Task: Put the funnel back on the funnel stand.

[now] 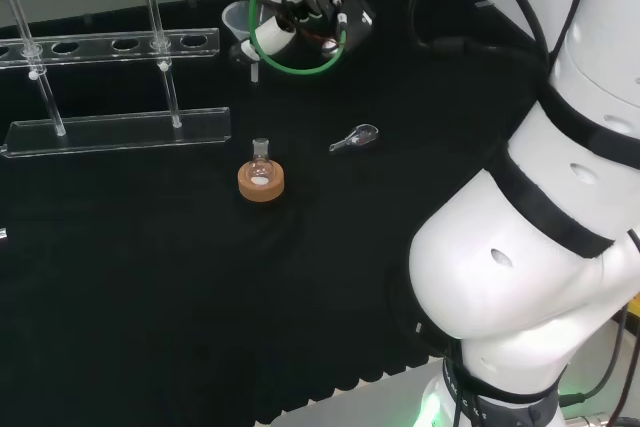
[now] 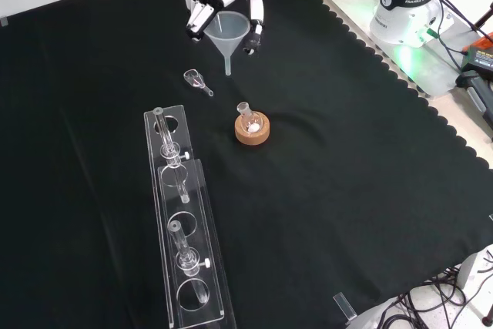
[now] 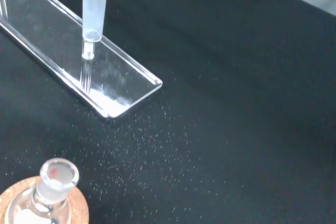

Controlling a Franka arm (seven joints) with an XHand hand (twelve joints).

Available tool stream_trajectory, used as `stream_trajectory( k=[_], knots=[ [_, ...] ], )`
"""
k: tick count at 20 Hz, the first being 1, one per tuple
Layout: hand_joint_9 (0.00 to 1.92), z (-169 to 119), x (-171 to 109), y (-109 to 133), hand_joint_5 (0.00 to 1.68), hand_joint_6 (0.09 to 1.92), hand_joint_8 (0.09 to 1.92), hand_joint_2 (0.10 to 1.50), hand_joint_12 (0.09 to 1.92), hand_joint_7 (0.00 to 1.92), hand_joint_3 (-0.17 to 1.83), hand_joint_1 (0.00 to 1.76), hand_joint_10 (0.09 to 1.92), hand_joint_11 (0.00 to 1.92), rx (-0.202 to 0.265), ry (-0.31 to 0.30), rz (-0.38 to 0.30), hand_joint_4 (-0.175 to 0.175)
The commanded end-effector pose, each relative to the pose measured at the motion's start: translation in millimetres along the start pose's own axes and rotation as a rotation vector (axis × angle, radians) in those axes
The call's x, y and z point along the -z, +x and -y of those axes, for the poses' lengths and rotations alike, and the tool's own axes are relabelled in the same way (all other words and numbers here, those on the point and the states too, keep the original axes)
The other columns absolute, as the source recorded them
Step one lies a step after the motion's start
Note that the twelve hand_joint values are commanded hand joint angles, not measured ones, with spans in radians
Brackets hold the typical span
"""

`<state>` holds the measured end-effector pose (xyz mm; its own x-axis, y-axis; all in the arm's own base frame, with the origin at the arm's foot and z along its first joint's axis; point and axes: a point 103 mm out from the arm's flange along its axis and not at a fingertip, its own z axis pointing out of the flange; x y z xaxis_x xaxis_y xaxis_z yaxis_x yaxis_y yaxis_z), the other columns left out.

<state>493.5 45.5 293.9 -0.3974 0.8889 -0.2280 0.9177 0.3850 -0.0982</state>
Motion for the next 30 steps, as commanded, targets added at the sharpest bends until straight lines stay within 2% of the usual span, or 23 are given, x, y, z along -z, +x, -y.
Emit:
stream_trajectory(
  k=[1, 4, 8, 10, 18, 30],
  knots=[
    [1.52, -3, 18, 4, 0.65, 1.92, 1.86, 0.99, 1.27, 1.12, 0.36, 0.45, 1.47, 1.71, -0.007, 0.001, 0.034, -0.175],
    [1.52, -8, 22, 6, 0.66, 1.92, 1.86, 0.99, 1.27, 1.12, 0.36, 0.45, 1.47, 1.71, -0.015, 0.006, 0.042, -0.175],
    [1.52, -19, 25, 6, 0.67, 1.92, 1.86, 0.99, 1.27, 1.12, 0.36, 0.45, 1.47, 1.71, -0.028, -0.015, 0.002, -0.175],
    [1.52, -27, 25, 6, 0.67, 1.92, 1.86, 0.99, 1.27, 1.12, 0.36, 0.45, 1.47, 1.72, -0.034, -0.017, 0.004, -0.175],
    [1.52, -70, 20, -1, 0.68, 1.92, 1.85, 1.0, 1.27, 1.13, 0.36, 0.45, 1.47, 1.72, 0.025, -0.049, 0.023, -0.175],
    [1.52, -138, 13, -20, 0.7, 1.92, 1.85, 1.02, 1.27, 1.13, 0.38, 0.46, 1.47, 1.71, 0.056, -0.054, 0.026, -0.175]
  ],
)
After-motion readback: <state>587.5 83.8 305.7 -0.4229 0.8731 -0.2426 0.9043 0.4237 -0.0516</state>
